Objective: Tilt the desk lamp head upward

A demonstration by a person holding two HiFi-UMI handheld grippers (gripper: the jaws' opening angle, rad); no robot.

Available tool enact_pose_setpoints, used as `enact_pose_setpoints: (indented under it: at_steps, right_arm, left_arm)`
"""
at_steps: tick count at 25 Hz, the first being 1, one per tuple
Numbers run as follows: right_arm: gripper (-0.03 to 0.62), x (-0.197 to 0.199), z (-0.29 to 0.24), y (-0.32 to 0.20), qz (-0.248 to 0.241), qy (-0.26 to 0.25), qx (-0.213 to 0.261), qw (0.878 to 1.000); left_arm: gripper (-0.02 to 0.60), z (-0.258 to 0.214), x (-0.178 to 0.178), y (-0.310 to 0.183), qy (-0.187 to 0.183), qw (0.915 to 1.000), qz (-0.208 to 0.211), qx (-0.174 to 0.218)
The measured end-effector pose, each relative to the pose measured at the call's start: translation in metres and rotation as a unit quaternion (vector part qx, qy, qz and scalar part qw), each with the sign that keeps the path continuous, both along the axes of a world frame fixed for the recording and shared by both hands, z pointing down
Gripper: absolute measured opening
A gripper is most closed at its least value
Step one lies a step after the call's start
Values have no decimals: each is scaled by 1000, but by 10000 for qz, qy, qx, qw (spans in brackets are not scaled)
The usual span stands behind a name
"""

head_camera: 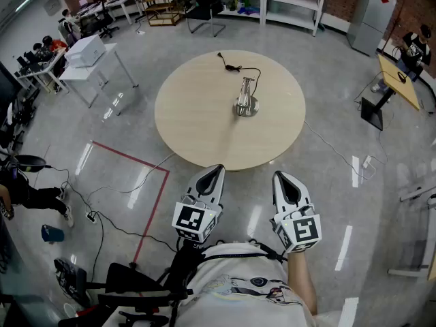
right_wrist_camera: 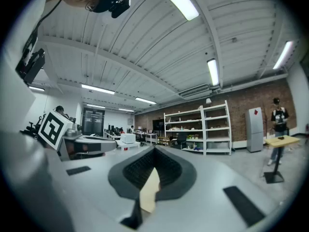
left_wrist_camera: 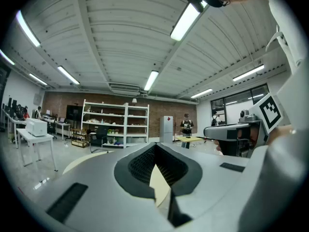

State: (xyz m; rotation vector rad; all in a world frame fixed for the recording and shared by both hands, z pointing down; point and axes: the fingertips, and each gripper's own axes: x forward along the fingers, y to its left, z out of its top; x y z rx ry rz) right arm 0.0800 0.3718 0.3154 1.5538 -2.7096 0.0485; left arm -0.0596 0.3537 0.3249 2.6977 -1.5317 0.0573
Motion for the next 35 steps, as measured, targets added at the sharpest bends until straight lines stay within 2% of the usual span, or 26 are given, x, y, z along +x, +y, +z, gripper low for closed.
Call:
enact_pose_setpoints:
  at_steps: [12,18,30,35]
  right_arm:
    - [3,1,7,-3,-76,26,-113,9999]
    - [3,8,17,-11,-153,-4,-247,9996]
    - [2,31,38,-18,-673,53,-567,9961]
    - [3,25,56,-39,-775,73,-749,9942]
  left_arm:
    - [-11,4,5,-1,-3,10000,-25,-75]
    - [-11,2,9,-6,-13,9996,-269,32]
    - [-11,28,45,-11,-68,9980,-525,-336]
    - [-11,51,36,-26,-66,9963,-629,-586]
